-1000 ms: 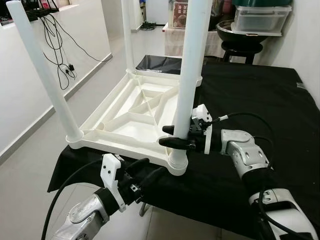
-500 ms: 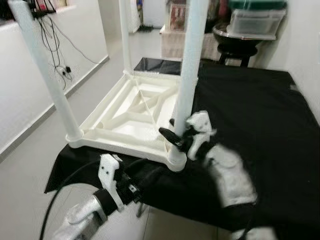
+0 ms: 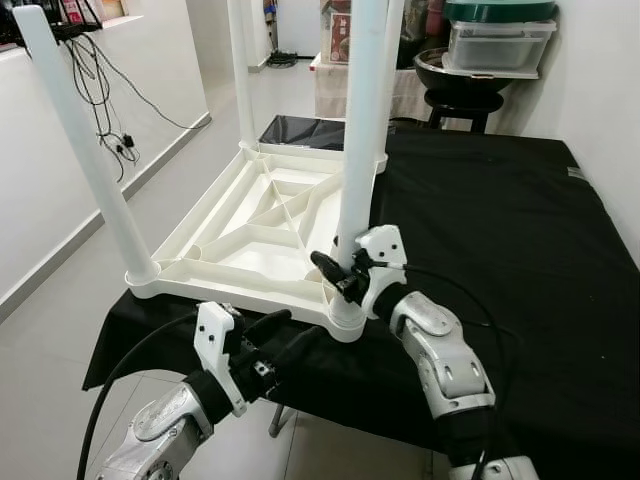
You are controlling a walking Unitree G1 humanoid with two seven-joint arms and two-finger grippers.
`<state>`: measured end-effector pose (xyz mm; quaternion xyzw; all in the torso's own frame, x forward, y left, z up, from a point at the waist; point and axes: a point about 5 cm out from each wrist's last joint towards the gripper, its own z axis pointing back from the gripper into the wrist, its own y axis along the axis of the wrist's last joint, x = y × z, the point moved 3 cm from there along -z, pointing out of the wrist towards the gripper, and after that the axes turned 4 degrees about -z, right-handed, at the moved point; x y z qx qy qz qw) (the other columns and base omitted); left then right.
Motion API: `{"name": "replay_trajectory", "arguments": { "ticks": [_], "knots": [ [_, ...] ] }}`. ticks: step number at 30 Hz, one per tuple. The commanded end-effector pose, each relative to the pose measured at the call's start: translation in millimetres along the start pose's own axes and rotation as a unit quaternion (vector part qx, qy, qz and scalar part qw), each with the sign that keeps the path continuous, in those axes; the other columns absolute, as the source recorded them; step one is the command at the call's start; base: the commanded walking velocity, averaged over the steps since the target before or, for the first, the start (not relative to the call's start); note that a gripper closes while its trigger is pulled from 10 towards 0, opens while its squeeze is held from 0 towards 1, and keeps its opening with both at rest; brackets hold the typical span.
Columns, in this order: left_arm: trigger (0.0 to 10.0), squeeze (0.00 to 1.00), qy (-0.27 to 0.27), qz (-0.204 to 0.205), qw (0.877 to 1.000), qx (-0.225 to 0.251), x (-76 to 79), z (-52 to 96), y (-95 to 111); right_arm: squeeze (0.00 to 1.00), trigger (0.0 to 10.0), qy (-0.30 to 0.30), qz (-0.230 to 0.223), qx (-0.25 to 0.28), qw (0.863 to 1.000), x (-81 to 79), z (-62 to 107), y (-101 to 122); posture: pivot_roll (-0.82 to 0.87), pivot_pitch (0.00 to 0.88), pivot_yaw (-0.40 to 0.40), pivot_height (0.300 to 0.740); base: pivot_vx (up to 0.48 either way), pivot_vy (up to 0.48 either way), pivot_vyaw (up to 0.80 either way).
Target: Building children table
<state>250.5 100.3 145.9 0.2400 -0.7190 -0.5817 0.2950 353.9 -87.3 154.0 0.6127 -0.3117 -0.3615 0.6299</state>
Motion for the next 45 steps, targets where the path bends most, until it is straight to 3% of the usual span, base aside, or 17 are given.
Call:
{"name": "replay_trajectory", "arguments": {
  "ticks": [1,2,4,7,8,9,10,13,20,21,34,40,41,42,43,44,45],
  "knots": [
    [10.0,0.0,0.0,0.001,1.0,-0.001,0.1,-0.8,-1,1.0,10.0,0.005,-0.023,-0.014,1.0,0.1,1.5,-7,-0.04,0.04,-0.024,0.74,0.0,0.0,0.0],
    [10.0,0.0,-0.001,0.001,1.0,-0.002,0.7,-1.1,-1,1.0,10.0,0.051,-0.024,-0.008,0.998,-5.8,1.4,-1,-0.03,0.042,-0.024,0.74,0.0,0.0,0.0],
    [10.0,0.0,-0.001,0.001,1.0,-0.002,0.7,-1.1,-1,1.0,10.0,0.051,-0.024,-0.008,0.998,-5.8,1.4,-1,-0.03,0.042,-0.024,0.74,0.0,0.0,0.0],
    [10.0,0.0,-0.003,0.003,1.0,-0.001,1.7,-1.8,-1,1.0,10.0,0.199,-0.005,-0.001,0.98,-22.5,8.6,15,-0.03,0.043,-0.027,0.74,0.0,0.0,0.0],
    [10.0,0.0,-0.003,0.003,1.0,-0.001,1.9,-2.1,-2,0.59,10.0,0.261,0.032,-0.006,0.965,-24.9,12.2,19,-0.03,0.042,-0.029,0.74,0.0,0.0,0.0],
    [10.0,0.0,-0.003,0.003,1.0,-0.001,1.9,-2.1,-2,0.59,10.0,0.261,0.032,-0.006,0.965,-24.9,12.2,19,-0.03,0.042,-0.029,0.74,0.0,0.0,0.0],
    [10.0,0.0,-0.003,0.004,1.0,-0.001,1.9,-2.3,-2,0.0,10.0,0.289,0.051,-0.018,0.956,-22.2,12.5,20,-0.03,0.042,-0.029,0.74,0.0,0.0,0.0],
    [10.0,0.0,-0.001,0.004,1.0,0.001,1.5,-2.3,-2,0.0,10.0,0.321,0.06,-0.019,0.945,-9.1,1.5,33,-0.03,0.042,-0.029,0.74,0.0,0.0,0.0],
    [10.0,0.0,-0.001,0.004,1.0,0.0,1.6,-1.7,-2,0.0,10.0,0.344,0.049,-0.015,0.938,-5.5,-4.2,42,-0.01,0.041,-0.027,0.74,0.0,0.0,0.0],
    [10.0,0.0,-0.002,0.005,1.0,-0.002,2.1,-1.3,-2,0.0,0.0,0.371,0.033,-0.024,0.928,-5.3,-3.5,44,0.0,0.041,-0.028,0.74,0.0,0.0,0.0],
    [10.0,0.0,-0.001,0.006,1.0,-0.004,3.7,0.0,-3,0.0,0.0,0.378,0.024,-0.024,0.925,7.6,0.4,39,0.0,0.043,-0.023,0.74,0.0,0.0,0.0],
    [10.0,0.0,-0.003,0.007,1.0,-0.004,4.7,1.0,-3,0.0,0.0,0.314,0.045,-0.023,0.948,20.3,5.6,30,-0.01,0.051,-0.019,0.74,0.0,0.0,0.0],
    [10.0,0.0,-0.003,0.008,1.0,-0.004,4.8,1.8,-3,0.0,0.0,0.249,0.035,-0.02,0.968,25.4,6.1,26,-0.02,0.057,-0.029,0.74,0.0,0.0,0.0],
    [10.0,0.0,-0.003,0.008,1.0,-0.004,4.8,1.8,-3,0.0,0.0,0.249,0.035,-0.02,0.968,25.4,6.1,26,-0.02,0.057,-0.029,0.74,0.0,0.0,0.0],
    [10.0,0.0,-0.004,0.008,1.0,-0.004,4.6,2.9,-2,0.0,0.0,0.13,0.015,0.002,0.991,31.2,3.0,21,-0.02,0.06,-0.036,0.74,0.0,0.0,0.0],
    [10.0,0.0,-0.004,0.008,1.0,-0.004,4.6,2.9,-2,0.0,0.0,0.13,0.015,0.002,0.991,31.2,3.0,21,-0.02,0.06,-0.036,0.74,0.0,0.0,0.0],
    [10.0,0.0,-0.004,0.008,1.0,-0.005,4.3,3.6,-2,0.0,0.0,0.041,-0.002,0.015,0.999,37.4,4.2,17,-0.03,0.061,-0.033,0.74,0.0,0.0,0.0]
  ]
}}
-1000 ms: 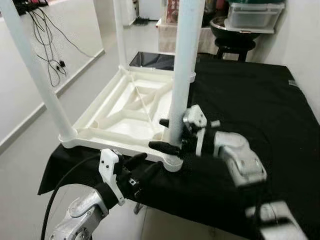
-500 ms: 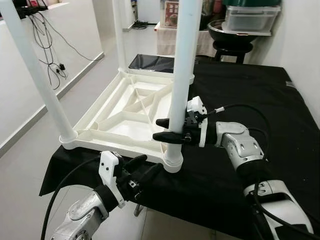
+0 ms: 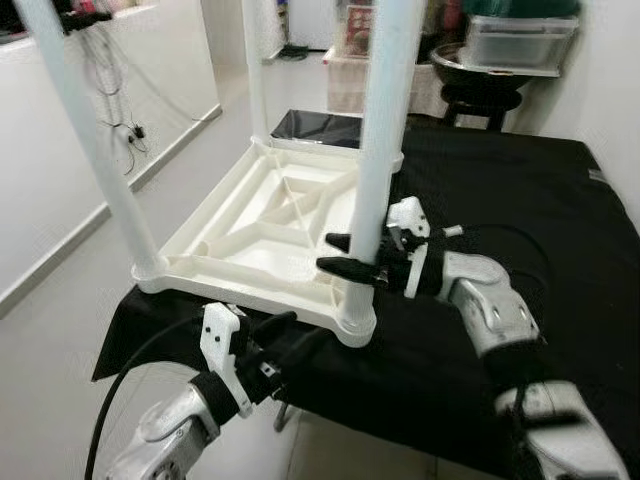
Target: Building children table
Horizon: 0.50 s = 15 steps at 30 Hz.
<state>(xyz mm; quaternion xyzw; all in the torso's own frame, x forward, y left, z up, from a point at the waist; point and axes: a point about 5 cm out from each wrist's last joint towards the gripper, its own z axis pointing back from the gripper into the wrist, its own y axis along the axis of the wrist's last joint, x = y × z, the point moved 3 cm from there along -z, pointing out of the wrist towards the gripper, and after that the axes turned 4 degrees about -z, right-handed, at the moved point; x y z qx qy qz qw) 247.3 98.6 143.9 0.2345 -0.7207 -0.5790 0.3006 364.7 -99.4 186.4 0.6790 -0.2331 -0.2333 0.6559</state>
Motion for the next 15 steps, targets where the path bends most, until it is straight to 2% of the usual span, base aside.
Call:
{"name": "replay_trajectory", "arguments": {
  "ticks": [1,2,3,4,6,7,13,14,15],
  "knots": [
    [10.0,0.0,-0.005,0.0,1.0,-0.005,1.1,2.3,0,0.0,0.0,-0.12,-0.023,-0.022,0.992,19.4,13.0,-16,-0.03,0.061,-0.033,0.74,0.0,0.0,0.0],
    [10.0,0.0,-0.005,0.0,1.0,-0.005,0.4,2.7,1,0.0,0.0,-0.176,-0.02,-0.068,0.982,0.6,17.9,-46,-0.03,0.068,-0.024,0.74,0.0,0.0,0.0],
    [10.0,0.0,-0.005,-0.001,1.0,-0.006,-1.0,2.9,0,0.0,0.0,-0.206,0.014,-0.064,0.976,-6.6,18.7,-45,-0.04,0.056,0.001,0.74,0.0,0.0,0.0],
    [10.0,0.0,-0.005,0.0,1.0,-0.006,-1.7,2.2,0,0.0,0.0,-0.217,-0.003,-0.083,0.973,-6.3,19.5,-56,-0.05,0.048,-0.005,0.74,0.0,0.0,0.0],
    [10.0,0.0,-0.006,0.0,1.0,-0.006,-2.0,1.7,0,0.0,0.0,-0.224,-0.018,-0.094,0.97,-4.0,20.1,-63,-0.05,0.048,-0.005,0.74,0.0,0.0,0.0],
    [10.0,0.0,-0.011,0.001,1.0,-0.008,-2.2,0.8,-1,0.0,0.0,-0.216,-0.015,-0.088,0.972,-1.6,16.1,-59,-0.02,0.05,-0.03,0.74,0.0,0.0,0.0],
    [10.0,0.0,-0.002,0.001,1.0,-0.002,-4.7,-0.1,0,0.0,0.0,-0.195,0.011,-0.09,0.976,-6.6,9.6,-55,-0.03,0.044,-0.021,0.74,0.0,0.0,0.0],
    [10.0,0.0,0.003,0.0,1.0,0.0,-5.6,-0.2,1,0.0,10.0,-0.216,0.004,-0.091,0.972,-0.9,12.7,-54,-0.03,0.04,-0.019,0.74,0.0,0.0,0.0],
    [10.0,0.0,0.005,0.0,1.0,0.002,-5.9,-0.3,1,0.56,10.0,-0.218,-0.013,-0.078,0.973,2.2,13.6,-51,-0.03,0.04,-0.019,0.74,0.0,0.0,0.0]
  ]
}}
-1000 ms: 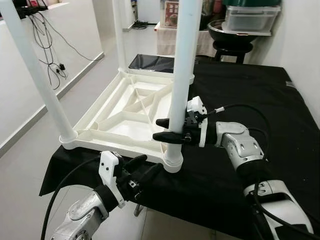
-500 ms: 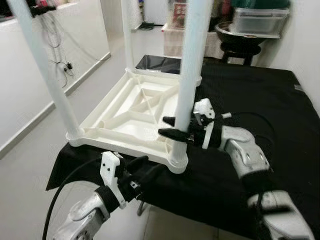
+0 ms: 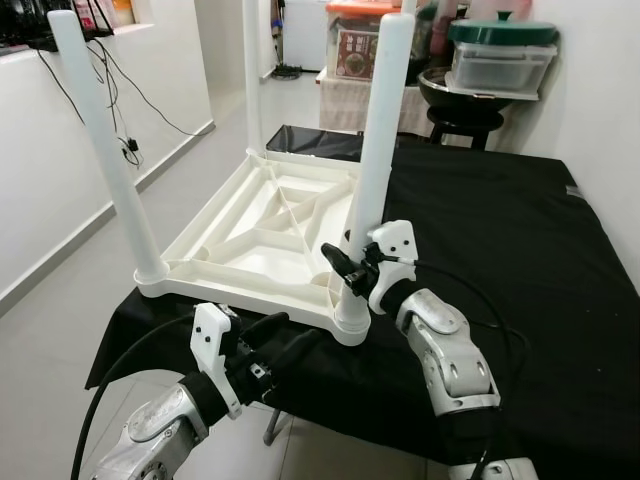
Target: Building children table
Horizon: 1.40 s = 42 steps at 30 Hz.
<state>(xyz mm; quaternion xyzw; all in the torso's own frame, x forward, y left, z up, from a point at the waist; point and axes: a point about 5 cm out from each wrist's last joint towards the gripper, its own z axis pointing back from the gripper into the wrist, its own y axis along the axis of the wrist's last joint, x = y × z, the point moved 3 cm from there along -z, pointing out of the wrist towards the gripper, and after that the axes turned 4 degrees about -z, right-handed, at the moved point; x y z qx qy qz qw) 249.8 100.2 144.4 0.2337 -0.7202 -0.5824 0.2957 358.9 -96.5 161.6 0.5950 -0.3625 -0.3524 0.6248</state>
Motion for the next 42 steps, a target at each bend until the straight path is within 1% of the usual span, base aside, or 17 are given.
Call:
{"name": "replay_trajectory", "arguments": {
  "ticks": [1,2,4,7,9,10,11,13,14,21,22,23,24,28,33,38,42],
  "knots": [
    [10.0,0.0,0.01,0.003,1.0,0.003,-3.1,0.4,0,0.56,10.0,-0.024,-0.026,-0.053,0.998,10.6,6.0,-27,-0.03,0.04,-0.019,0.74,0.0,0.0,0.0],
    [10.0,0.0,0.009,0.003,1.0,0.003,-3.0,0.1,0,1.0,10.0,-0.023,-0.045,-0.046,0.998,11.7,5.3,-23,-0.03,0.04,-0.02,0.74,0.0,0.0,0.0],
    [10.0,0.0,0.008,0.003,1.0,0.003,-2.8,-0.2,0,1.0,10.0,-0.02,-0.057,-0.04,0.997,11.6,4.6,-21,-0.03,0.04,-0.02,0.74,0.0,0.0,0.0],
    [10.0,0.0,0.005,0.003,1.0,0.001,-2.1,-0.7,0,1.0,10.0,0.034,-0.068,-0.023,0.997,3.0,-0.9,-9,-0.03,0.039,-0.018,0.74,0.0,0.0,0.0],
    [10.0,0.0,0.004,0.004,1.0,0.001,-1.6,-1.3,0,1.0,10.0,0.145,-0.055,-0.015,0.988,-12.3,-4.8,1,-0.03,0.037,-0.019,0.74,0.0,0.0,0.0],
    [10.0,0.0,0.004,0.004,1.0,0.001,-1.6,-1.3,0,1.0,10.0,0.145,-0.055,-0.015,0.988,-12.3,-4.8,1,-0.03,0.037,-0.019,0.74,0.0,0.0,0.0],
    [10.0,0.0,0.003,0.004,1.0,0.001,-1.4,-1.8,0,0.11,10.0,0.181,-0.043,-0.018,0.982,-16.0,-5.4,2,-0.02,0.037,-0.021,0.74,0.0,0.0,0.0],
    [10.0,0.0,0.003,0.004,1.0,0.002,-1.1,-2.0,0,0.11,10.0,0.217,-0.033,-0.021,0.975,-18.6,-6.5,3,-0.02,0.037,-0.024,0.74,0.0,0.0,0.0],
    [10.0,0.0,0.004,0.004,1.0,0.002,-0.9,-2.2,0,0.0,10.0,0.241,-0.022,-0.023,0.97,-17.4,-9.9,6,-0.01,0.037,-0.027,0.74,0.0,0.0,0.0],
    [10.0,0.0,0.007,0.003,1.0,0.003,-0.8,-1.7,0,0.0,10.0,0.299,0.005,-0.017,0.954,-16.2,-15.9,19,0.0,0.04,-0.03,0.74,0.0,0.0,0.0],
    [10.0,0.0,0.008,0.003,1.0,0.003,-0.6,-1.4,0,0.0,8.5,0.322,0.0,-0.015,0.947,-16.0,-16.1,23,0.0,0.042,-0.026,0.74,0.0,0.0,0.0],
    [10.0,0.0,0.008,0.003,1.0,0.003,-0.6,-1.4,0,0.0,8.5,0.322,0.0,-0.015,0.947,-16.0,-16.1,23,0.0,0.042,-0.026,0.74,0.0,0.0,0.0],
    [10.0,0.0,0.008,0.003,1.0,0.003,-0.4,-1.1,0,0.0,0.4,0.343,-0.007,-0.015,0.939,-16.0,-15.7,26,0.0,0.041,-0.025,0.74,0.0,0.0,0.0],
    [10.0,0.0,0.007,0.005,1.0,0.001,0.3,-0.6,0,0.0,0.0,0.374,-0.017,-0.02,0.927,-15.7,-14.6,27,0.0,0.043,-0.018,0.74,0.0,0.0,0.0],
    [10.0,0.0,0.006,0.005,1.0,0.0,1.3,-0.1,-1,0.0,0.0,0.383,-0.021,-0.025,0.923,-13.0,-14.3,25,0.0,0.048,-0.016,0.74,0.0,0.0,0.0],
    [10.0,0.0,0.006,0.006,1.0,0.0,1.4,0.1,0,0.0,0.0,0.381,-0.02,-0.025,0.924,-9.9,-12.4,22,0.0,0.05,-0.012,0.74,0.0,0.0,0.0],
    [10.0,0.0,0.005,0.006,1.0,0.0,1.5,0.4,0,0.0,0.0,0.351,-0.009,-0.02,0.936,-0.3,-5.8,18,-0.01,0.055,-0.012,0.74,0.0,0.0,0.0]
  ]
}}
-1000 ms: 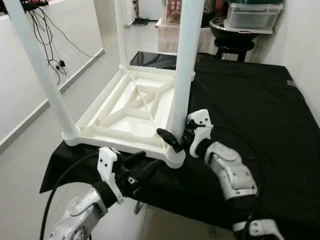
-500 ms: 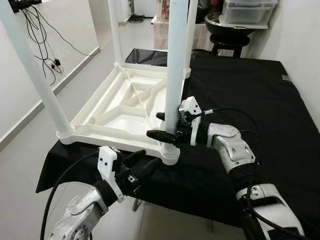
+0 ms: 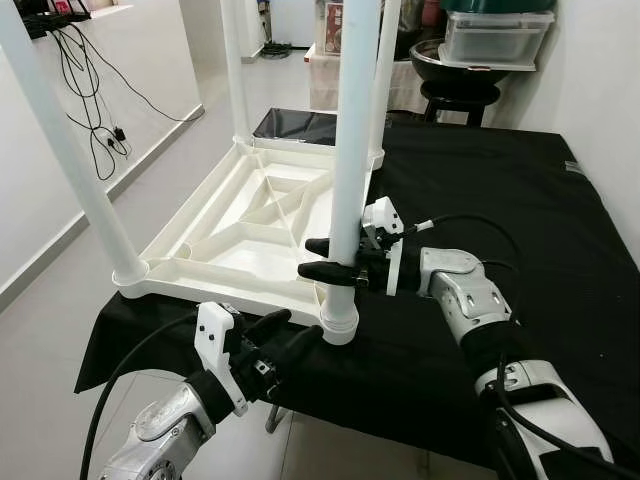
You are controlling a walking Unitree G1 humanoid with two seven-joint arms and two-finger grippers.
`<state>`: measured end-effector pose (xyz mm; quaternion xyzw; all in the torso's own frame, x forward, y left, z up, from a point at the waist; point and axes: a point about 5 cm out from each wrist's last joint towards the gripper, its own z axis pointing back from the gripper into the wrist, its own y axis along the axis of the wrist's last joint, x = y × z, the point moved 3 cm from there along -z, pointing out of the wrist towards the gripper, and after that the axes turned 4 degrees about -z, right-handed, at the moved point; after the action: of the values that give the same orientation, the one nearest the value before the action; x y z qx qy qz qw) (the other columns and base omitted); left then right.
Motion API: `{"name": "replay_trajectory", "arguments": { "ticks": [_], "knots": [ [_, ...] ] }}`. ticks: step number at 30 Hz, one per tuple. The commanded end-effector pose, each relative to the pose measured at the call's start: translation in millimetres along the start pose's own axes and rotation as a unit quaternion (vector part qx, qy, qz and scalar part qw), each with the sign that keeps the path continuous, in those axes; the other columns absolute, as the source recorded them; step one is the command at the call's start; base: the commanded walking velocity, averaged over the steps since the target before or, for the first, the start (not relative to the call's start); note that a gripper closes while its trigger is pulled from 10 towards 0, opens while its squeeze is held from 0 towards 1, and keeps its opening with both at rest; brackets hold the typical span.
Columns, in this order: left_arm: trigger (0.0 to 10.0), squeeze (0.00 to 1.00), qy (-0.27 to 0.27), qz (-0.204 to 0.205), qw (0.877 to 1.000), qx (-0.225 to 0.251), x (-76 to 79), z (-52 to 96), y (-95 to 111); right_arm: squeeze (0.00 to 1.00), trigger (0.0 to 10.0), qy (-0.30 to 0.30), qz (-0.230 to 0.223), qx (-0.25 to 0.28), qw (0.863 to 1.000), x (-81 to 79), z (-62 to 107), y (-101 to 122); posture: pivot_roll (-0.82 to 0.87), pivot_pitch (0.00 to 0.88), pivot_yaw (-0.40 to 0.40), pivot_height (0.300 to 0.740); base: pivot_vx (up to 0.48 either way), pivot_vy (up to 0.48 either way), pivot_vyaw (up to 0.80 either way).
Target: Building children table
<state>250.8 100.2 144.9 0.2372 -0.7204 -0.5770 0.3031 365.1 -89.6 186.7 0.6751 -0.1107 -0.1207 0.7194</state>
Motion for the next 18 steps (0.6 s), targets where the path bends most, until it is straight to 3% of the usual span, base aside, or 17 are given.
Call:
{"name": "replay_trajectory", "arguments": {
  "ticks": [1,2,3,5,6,7,8,9,10,12,18],
  "knots": [
    [10.0,0.0,-0.003,0.003,1.0,-0.003,2.2,1.5,0,0.0,0.0,-0.04,-0.006,-0.012,0.999,2.6,7.5,-11,-0.01,0.06,-0.014,0.74,0.0,0.0,0.0],
    [10.0,0.0,-0.003,0.003,1.0,-0.003,2.2,1.5,0,0.0,0.0,-0.04,-0.006,-0.012,0.999,2.6,7.5,-11,-0.01,0.06,-0.014,0.74,0.0,0.0,0.0],
    [10.0,0.0,-0.003,0.003,1.0,-0.003,2.1,2.0,0,0.0,0.0,-0.099,-0.011,-0.02,0.995,6.5,12.0,-18,-0.01,0.062,-0.029,0.74,0.0,0.0,0.0],
    [10.0,0.0,-0.003,0.003,1.0,-0.003,2.1,2.0,0,0.0,0.0,-0.099,-0.011,-0.02,0.995,6.5,12.0,-18,-0.01,0.062,-0.029,0.74,0.0,0.0,0.0],
    [10.0,0.0,-0.003,0.002,1.0,-0.003,1.7,3.0,1,0.0,0.0,-0.243,-0.045,0.005,0.969,14.1,13.8,-26,-0.02,0.064,-0.041,0.74,0.0,0.0,0.0],
    [10.0,0.0,-0.003,0.002,1.0,-0.003,1.7,3.0,1,0.0,0.0,-0.243,-0.045,0.005,0.969,14.1,13.8,-26,-0.02,0.064,-0.041,0.74,0.0,0.0,0.0],
    [10.0,0.0,-0.002,0.002,1.0,-0.003,0.7,3.4,1,0.0,0.0,-0.32,-0.023,-0.027,0.947,-3.3,12.9,-46,-0.01,0.076,-0.024,0.74,0.0,0.0,0.0],
    [10.0,0.0,-0.002,0.002,1.0,-0.003,0.7,3.4,1,0.0,0.0,-0.32,-0.023,-0.027,0.947,-3.3,12.9,-46,-0.01,0.076,-0.024,0.74,0.0,0.0,0.0],
    [10.0,0.0,-0.002,0.0,1.0,-0.005,-0.8,4.0,1,0.0,0.0,-0.354,-0.021,-0.025,0.935,-10.9,11.7,-48,-0.03,0.055,-0.004,0.74,0.0,0.0,0.0],
    [10.0,0.0,-0.001,-0.001,1.0,-0.006,-1.9,4.2,0,0.0,0.0,-0.36,-0.027,-0.022,0.932,-14.9,9.4,-49,-0.03,0.05,-0.004,0.74,0.0,0.0,0.0],
    [10.0,0.0,-0.002,-0.002,1.0,-0.006,-2.5,2.2,-1,0.0,0.0,-0.351,-0.018,-0.047,0.935,-9.0,3.1,-55,-0.02,0.041,-0.021,0.74,0.0,0.0,0.0]
  ]
}}
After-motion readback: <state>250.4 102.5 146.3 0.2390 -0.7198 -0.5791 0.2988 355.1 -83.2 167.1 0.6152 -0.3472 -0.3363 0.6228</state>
